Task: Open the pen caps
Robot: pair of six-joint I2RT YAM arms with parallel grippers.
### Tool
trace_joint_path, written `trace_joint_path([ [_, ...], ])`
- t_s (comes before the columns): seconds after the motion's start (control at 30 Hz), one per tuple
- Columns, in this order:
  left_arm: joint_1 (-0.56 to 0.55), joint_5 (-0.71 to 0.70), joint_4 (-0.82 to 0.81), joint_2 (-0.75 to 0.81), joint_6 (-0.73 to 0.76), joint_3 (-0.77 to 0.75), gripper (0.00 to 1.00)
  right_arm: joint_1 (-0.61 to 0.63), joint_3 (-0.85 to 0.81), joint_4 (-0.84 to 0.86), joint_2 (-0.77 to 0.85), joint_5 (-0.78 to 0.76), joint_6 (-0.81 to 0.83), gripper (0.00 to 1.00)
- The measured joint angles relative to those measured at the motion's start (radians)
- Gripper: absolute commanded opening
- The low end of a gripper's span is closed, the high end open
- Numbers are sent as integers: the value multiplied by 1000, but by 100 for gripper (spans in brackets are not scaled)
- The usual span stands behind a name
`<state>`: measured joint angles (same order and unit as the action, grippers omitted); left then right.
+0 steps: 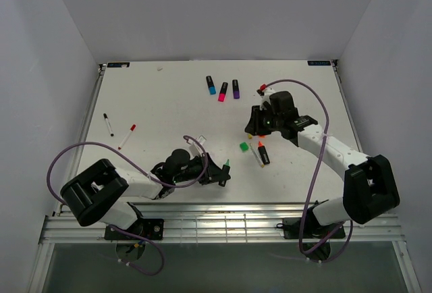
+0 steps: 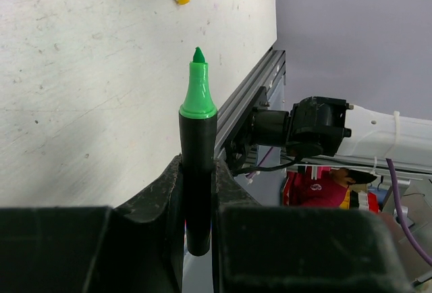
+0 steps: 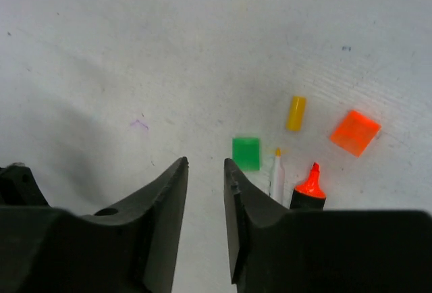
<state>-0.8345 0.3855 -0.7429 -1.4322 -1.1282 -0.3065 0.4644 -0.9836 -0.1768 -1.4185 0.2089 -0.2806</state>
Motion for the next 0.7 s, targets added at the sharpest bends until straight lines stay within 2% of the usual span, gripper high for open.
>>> trace_joint_path([
  [0.07, -1, 0, -3, 0, -5, 12, 0, 11, 63, -16, 12, -8, -4, 28],
  [0.23, -1, 0, -7, 9, -11, 35, 0, 64, 162, -71, 7, -27, -24, 28],
  [0.7, -1, -2, -29, 48, -24, 58, 0, 107, 187, 1, -137, -57, -87, 27],
])
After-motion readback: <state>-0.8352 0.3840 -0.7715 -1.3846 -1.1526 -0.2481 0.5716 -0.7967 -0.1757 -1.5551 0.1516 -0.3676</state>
